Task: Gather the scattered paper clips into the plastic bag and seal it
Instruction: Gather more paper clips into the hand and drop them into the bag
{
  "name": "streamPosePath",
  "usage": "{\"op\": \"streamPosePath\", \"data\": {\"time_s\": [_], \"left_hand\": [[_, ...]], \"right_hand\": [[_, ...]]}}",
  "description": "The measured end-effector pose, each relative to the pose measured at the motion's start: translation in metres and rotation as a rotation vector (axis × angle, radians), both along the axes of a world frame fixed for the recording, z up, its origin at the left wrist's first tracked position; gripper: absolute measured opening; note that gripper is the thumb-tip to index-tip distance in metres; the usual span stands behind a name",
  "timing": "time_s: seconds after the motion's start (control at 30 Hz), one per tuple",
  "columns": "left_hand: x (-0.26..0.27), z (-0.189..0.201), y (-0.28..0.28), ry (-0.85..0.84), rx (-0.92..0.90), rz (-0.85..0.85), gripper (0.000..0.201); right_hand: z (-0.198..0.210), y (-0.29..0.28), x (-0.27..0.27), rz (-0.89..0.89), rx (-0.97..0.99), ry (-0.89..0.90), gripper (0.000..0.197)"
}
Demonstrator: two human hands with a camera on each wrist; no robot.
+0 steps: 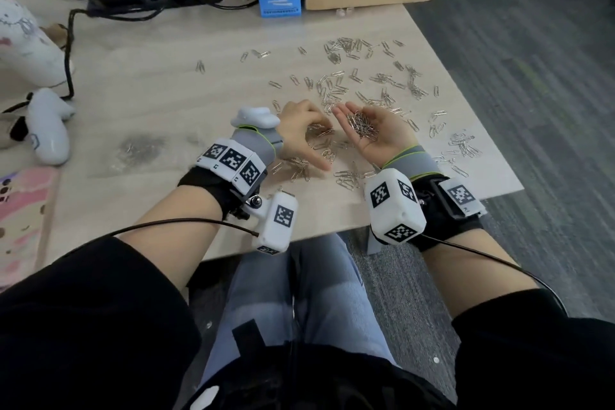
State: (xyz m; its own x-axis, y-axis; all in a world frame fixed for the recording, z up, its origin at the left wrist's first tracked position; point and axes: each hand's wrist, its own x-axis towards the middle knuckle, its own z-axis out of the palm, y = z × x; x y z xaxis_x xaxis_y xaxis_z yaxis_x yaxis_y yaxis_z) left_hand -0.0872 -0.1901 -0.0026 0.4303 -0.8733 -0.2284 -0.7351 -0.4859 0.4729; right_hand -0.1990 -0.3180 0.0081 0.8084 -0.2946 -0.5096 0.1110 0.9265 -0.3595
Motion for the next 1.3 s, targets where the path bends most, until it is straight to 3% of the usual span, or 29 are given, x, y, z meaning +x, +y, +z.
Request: {"op": "streamPosePath", "data": {"time_s": [0.1,0.27,0.37,0.6,0.77,0.97,1.2,1.3], "left_hand": [[-0.011,-0.004,0.003,0.004,-0.037,-0.005,0.103],[-0.016,-0.007,0.005,0.033,-0.154,0.045,0.042],[-0.019,-0.007,0.006,-0.004,-0.167,0.06,0.027],[-0.013,-0.005,0.003,-0.05,-0.122,0.092,0.022],[0.002,0.008,0.008,0.029,-0.221,0.19,0.021],[0.004,0.034,0.0,0.213,-0.277,0.09,0.015],[-0.015,0.05,-0.008,0.076,-0.244,-0.005,0.018],[-0.013,0.057,0.001,0.041,-0.361,0.038,0.017]], "right_hand": [[0.002,0.004,-0.009,-0.004,-0.005,-0.013,0.029],[0.001,0.008,-0.02,-0.021,-0.002,0.004,0.028],[0.001,0.011,-0.023,-0.018,0.004,0.012,0.029],[-0.001,0.011,-0.018,0.006,0.012,0.032,0.028],[-0.002,0.013,-0.01,0.025,-0.015,0.082,0.029],[0.001,0.024,0.002,0.021,-0.073,0.148,0.028],[0.019,0.045,0.002,0.131,-0.147,0.062,0.032],[0.012,0.041,0.004,0.086,-0.006,0.051,0.028]]}}
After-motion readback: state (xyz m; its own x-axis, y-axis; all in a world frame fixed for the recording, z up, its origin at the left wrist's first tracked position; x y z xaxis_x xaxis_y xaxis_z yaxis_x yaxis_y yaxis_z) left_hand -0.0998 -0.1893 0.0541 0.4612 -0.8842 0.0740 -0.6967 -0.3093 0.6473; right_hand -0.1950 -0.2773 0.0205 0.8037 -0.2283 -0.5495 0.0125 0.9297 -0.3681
